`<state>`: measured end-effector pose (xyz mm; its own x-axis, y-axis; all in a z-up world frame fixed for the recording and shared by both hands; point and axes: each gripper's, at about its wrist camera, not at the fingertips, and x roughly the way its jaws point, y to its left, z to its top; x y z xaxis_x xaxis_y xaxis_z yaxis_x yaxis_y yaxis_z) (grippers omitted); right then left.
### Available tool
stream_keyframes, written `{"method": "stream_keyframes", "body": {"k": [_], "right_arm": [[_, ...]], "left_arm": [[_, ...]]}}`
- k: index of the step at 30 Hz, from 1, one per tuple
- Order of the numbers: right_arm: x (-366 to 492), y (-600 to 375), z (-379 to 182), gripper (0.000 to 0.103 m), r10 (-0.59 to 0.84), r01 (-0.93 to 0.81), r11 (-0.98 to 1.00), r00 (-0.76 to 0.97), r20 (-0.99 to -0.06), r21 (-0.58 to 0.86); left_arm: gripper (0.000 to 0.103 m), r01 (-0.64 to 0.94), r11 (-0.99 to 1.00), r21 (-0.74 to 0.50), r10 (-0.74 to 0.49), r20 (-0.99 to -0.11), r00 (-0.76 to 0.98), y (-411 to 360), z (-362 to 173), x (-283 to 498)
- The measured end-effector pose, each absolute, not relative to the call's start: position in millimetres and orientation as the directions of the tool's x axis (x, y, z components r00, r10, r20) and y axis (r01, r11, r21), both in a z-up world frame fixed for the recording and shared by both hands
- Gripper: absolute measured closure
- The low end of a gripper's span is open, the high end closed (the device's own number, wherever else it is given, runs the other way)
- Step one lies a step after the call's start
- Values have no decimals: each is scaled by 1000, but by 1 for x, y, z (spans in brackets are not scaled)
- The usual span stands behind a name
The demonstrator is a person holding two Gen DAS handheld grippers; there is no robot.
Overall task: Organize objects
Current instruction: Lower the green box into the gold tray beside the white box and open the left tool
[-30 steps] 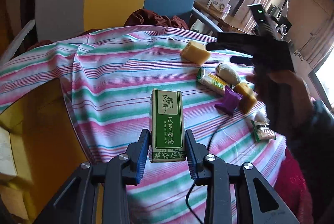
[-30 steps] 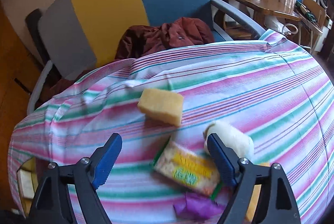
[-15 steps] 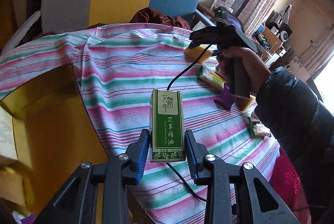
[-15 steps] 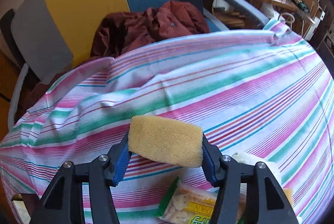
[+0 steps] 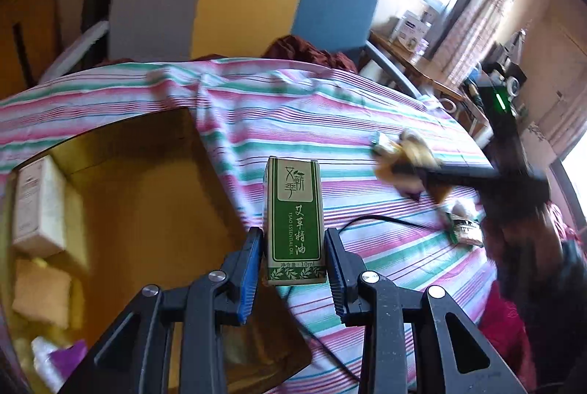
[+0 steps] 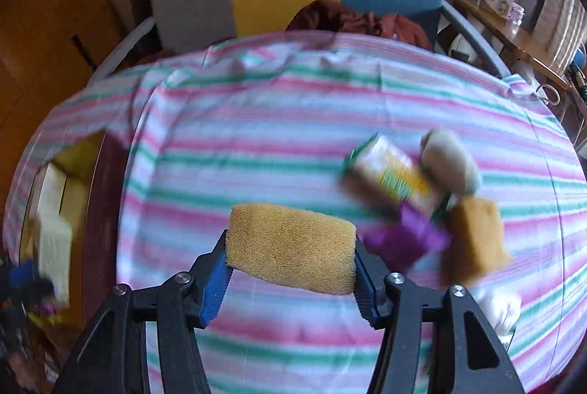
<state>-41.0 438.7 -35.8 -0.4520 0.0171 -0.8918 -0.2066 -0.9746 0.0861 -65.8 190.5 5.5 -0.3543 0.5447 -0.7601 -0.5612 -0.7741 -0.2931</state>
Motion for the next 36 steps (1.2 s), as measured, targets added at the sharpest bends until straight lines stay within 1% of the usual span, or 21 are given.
{"method": "stream_keyframes", "body": {"k": [4,11,15,20,23,30,36], "right_arm": [[-14,423,-49,45,11,-205,-974,-454,-891,93],[-12,437,-70,48,58,-267,-961,-454,-889,74],[-13,434,-71,48,75,-252,-967,-456,-887,48],[-14,425,-73,48,84,-216,-976,-452,-888,18],[-14,423,-73,48,92,-205,-979,-453,-887,3],[-14,424,-74,48,85,-203,-979,-450,-889,10],[-14,423,-74,48,87,-198,-980,-450,-889,5]], "left_arm": [[69,-509,-813,-284,514,-759,-399,160,5,-63],[69,-403,-873,-276,457,-752,-475,101,6,-55],[69,-315,-906,-283,413,-750,-516,61,3,-53],[69,-213,-933,-289,359,-776,-518,24,-15,-54],[69,-198,-935,-293,354,-784,-510,23,-21,-53],[69,-231,-931,-284,364,-776,-515,38,-17,-56],[69,-244,-939,-242,337,-783,-523,48,-17,-58]]}}
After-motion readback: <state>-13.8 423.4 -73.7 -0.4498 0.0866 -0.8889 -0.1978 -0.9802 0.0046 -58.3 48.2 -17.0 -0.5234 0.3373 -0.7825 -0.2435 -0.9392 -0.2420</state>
